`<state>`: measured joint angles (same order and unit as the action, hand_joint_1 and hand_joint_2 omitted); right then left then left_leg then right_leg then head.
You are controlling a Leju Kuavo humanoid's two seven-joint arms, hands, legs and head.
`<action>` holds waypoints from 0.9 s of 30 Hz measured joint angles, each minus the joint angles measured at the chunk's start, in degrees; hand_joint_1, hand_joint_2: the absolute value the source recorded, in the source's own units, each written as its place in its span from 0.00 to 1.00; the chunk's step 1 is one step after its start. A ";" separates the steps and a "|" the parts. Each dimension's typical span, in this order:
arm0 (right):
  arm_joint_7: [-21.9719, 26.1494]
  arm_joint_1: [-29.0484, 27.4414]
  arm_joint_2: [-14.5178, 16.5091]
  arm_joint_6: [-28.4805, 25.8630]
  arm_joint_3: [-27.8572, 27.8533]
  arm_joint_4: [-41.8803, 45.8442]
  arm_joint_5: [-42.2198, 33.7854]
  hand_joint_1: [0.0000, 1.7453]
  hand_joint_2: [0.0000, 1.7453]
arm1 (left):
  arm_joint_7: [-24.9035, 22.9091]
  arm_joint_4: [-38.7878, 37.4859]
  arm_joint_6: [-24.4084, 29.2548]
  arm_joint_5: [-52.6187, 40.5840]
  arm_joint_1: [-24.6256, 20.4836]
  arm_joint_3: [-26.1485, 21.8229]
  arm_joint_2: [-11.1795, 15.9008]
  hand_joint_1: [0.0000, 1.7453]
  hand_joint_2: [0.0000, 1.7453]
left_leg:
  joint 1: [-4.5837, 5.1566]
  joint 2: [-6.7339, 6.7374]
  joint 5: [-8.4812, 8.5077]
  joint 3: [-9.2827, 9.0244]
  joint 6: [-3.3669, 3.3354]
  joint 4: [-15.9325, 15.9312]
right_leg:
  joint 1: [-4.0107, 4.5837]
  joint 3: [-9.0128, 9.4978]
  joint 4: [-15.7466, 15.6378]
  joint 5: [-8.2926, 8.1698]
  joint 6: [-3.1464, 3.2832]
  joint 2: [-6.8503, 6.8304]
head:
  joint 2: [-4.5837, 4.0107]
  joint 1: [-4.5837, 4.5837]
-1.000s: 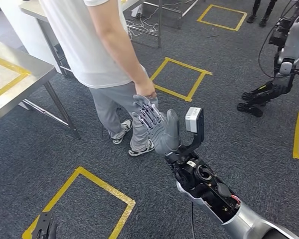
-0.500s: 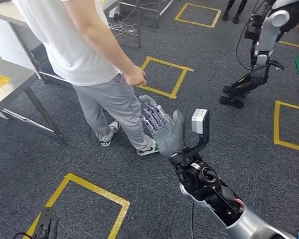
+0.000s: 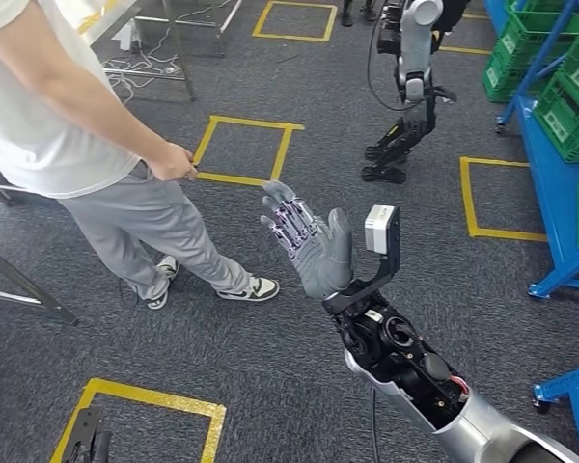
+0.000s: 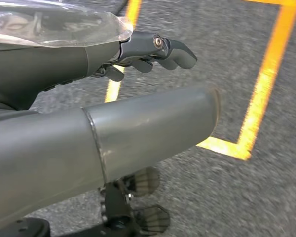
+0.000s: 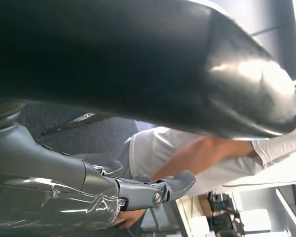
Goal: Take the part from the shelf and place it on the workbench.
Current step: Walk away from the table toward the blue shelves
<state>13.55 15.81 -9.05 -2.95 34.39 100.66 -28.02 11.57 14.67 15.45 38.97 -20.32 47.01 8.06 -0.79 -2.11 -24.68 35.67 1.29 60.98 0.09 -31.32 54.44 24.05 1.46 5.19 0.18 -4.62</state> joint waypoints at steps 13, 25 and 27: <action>0.00 -1.05 -0.02 0.12 0.17 0.01 -0.19 0.00 0.00 | 0.02 0.00 -0.02 -0.04 -0.09 0.00 -0.13 0.00 0.00 | -0.37 4.68 0.96 -3.73 -1.51 -7.18 | -1.00 -9.59 17.41 6.63 -3.39 -4.96 | 0.00 -1.05; -0.15 -1.72 -0.17 0.52 0.06 0.36 -0.17 0.00 0.00 | 0.02 0.02 -0.02 -0.03 -0.28 0.00 -0.05 0.00 0.00 | -0.20 3.15 -6.59 0.13 1.37 4.47 | -0.48 -1.04 0.21 -0.34 -0.11 -4.97 | 0.02 -0.04; -0.16 -1.88 -0.17 0.52 0.08 0.35 -0.17 0.00 0.00 | 0.02 0.01 -0.02 -0.01 0.07 0.00 0.01 0.00 0.00 | -0.10 2.34 -8.75 3.90 1.29 11.45 | -0.27 -1.08 0.23 -0.39 0.13 -3.36 | 0.02 0.05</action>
<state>13.38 13.92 -9.22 -2.43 34.47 101.01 -28.20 11.58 14.67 15.43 38.96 -20.25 47.01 8.07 -0.90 0.23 -33.43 39.57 2.58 72.43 -0.18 -32.40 54.67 23.66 1.59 1.83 0.20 -4.56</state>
